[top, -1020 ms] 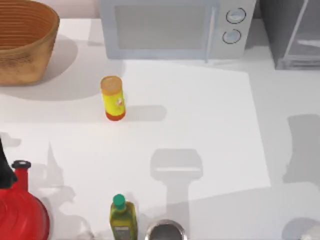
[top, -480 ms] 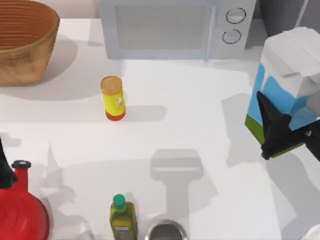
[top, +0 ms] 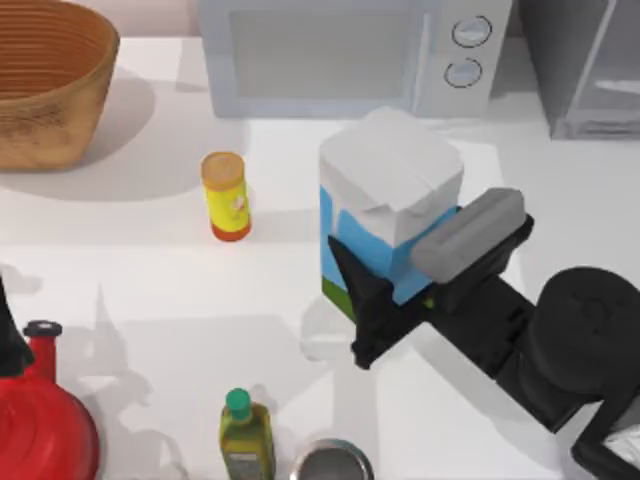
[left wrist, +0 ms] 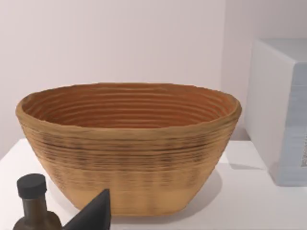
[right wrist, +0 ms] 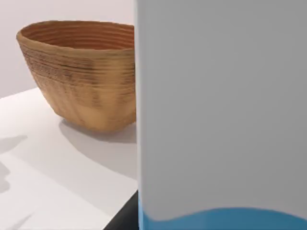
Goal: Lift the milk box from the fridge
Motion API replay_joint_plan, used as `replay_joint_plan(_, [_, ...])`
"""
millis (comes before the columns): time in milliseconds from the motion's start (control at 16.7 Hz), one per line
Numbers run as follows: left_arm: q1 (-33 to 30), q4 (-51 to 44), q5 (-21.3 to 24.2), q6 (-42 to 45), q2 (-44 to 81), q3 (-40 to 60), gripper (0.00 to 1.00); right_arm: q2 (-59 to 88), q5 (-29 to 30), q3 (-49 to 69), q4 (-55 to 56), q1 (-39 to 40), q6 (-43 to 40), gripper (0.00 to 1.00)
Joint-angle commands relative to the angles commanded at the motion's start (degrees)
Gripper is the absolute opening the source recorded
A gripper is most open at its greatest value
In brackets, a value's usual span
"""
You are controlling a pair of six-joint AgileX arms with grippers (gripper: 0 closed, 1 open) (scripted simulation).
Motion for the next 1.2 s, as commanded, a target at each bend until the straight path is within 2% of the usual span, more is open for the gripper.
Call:
replay_joint_plan(300, [0.0,0.0,0.0,0.0,0.0,0.0,1.0,8.53,0.66,2.69,7.03,4.34,-0.35,0.0])
replay_joint_plan(720, [0.0,0.0,0.0,0.0,0.0,0.0,1.0,9.37,0.58,2.93,7.08,4.09,-0.28,0.0])
replay_joint_plan(1200, [0.0,0.0,0.0,0.0,0.0,0.0,1.0,23.38,-0.14,13.62,10.48,3.34,-0.27,0.0])
